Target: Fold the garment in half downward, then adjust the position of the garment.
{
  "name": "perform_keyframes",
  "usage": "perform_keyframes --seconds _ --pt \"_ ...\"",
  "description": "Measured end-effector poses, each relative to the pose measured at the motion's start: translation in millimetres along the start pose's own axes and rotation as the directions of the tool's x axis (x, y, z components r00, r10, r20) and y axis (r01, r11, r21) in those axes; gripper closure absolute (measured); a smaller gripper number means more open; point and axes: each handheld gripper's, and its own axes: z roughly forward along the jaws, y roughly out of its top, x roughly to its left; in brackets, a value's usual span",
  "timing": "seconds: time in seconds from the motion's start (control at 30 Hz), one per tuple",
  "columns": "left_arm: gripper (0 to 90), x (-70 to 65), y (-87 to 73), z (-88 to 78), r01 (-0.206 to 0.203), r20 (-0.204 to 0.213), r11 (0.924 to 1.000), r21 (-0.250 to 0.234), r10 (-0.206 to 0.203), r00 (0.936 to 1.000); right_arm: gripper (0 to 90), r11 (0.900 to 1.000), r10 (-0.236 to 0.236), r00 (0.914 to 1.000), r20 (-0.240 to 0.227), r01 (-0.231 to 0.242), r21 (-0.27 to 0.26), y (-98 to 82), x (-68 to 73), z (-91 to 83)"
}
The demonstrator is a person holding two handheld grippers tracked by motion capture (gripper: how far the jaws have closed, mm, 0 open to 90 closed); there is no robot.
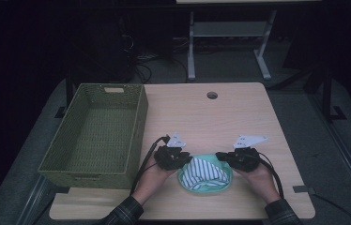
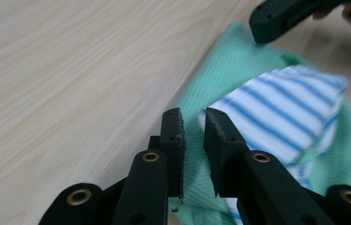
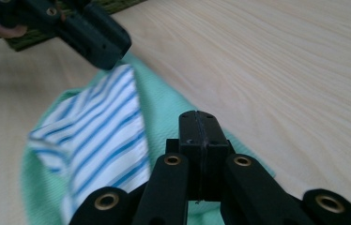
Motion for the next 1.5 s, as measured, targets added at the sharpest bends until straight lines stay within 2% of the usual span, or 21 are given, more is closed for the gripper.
perform_keyframes --seconds 0.13,0.2,0.3,0.37,0.43,0.63,0.9,1.0,1.03,1.07,1.17,1.3,1.4,1.5 --pt "77.4 2.9 -5.7 9.7 -0.015 -0.038 0.9989 0.044 0.017 0.9991 90.0 0.999 0.002 0.9997 0.025 -0.003 0.037 -2.3 -8.3 15.2" --pt "77.9 6.3 -10.0 15.3 -0.013 -0.033 0.9978 0.065 0.015 0.9994 90.0 0.998 -0.009 0.9989 0.045 0.006 0.068 -4.4 -9.4 20.2" --pt "78.6 6.5 -11.7 18.0 -0.010 -0.027 0.9980 0.062 0.012 0.9996 90.0 0.996 -0.006 0.9992 0.040 0.002 0.090 -7.2 -9.7 23.8" --pt "78.7 6.4 -12.3 17.8 -0.025 -0.027 0.9972 0.071 0.027 0.9993 90.0 0.994 -0.014 0.9990 0.043 0.009 0.109 -8.8 -7.8 26.7" --pt "79.2 7.5 -14.1 17.9 -0.028 -0.024 0.9976 0.064 0.030 0.9993 90.0 0.994 -0.021 0.9986 0.049 0.015 0.109 -10.0 -6.0 28.3" --pt "78.5 8.5 -14.7 14.6 -0.013 -0.015 0.9986 0.051 0.014 0.9998 90.0 0.995 -0.002 0.9992 0.039 -0.002 0.104 -10.2 -6.7 26.8" --pt "78.6 5.4 -9.5 -5.3 0.012 0.023 0.9994 -0.032 -0.011 0.9997 89.9 0.999 -0.028 0.9992 0.029 0.026 0.047 2.5 -8.1 15.7" --pt "79.2 -0.3 -8.5 -11.6 0.015 0.041 0.9979 -0.063 -0.012 0.9991 89.9 0.999 -0.028 0.9994 0.021 0.028 0.024 7.0 -10.4 15.6" --pt "79.2 -2.6 -8.2 -12.5 0.018 0.045 0.9977 -0.066 -0.015 0.9989 89.8 0.999 -0.028 0.9994 0.019 0.027 0.036 9.4 -10.6 16.4" --pt "79.2 -6.5 -8.1 -14.8 0.004 0.054 0.9979 -0.064 0.000 0.9985 89.8 0.998 -0.043 0.9988 0.025 0.042 0.037 11.0 -10.9 16.8" --pt "80.5 -15.0 -8.7 -16.4 0.000 0.078 0.9969 -0.078 0.006 0.9969 89.8 0.999 -0.052 0.9983 0.026 0.052 0.015 18.3 -11.3 18.6" --pt "83.1 -28.6 -11.0 -15.0 -0.017 0.118 0.9967 -0.080 0.026 0.9927 89.9 0.998 -0.054 0.9983 0.020 0.054 0.021 26.2 -14.5 25.7" --pt "85.6 -40.5 -13.7 -10.0 -0.045 0.147 0.9964 -0.072 0.055 0.9876 89.9 0.998 -0.066 0.9976 0.022 0.065 0.023 27.6 -16.5 33.9" --pt "89.4 -50.0 -13.8 -4.2 -0.074 0.182 0.9956 -0.058 0.083 0.9797 89.9 0.998 -0.052 0.9985 0.014 0.051 0.043 25.7 -17.8 40.9"
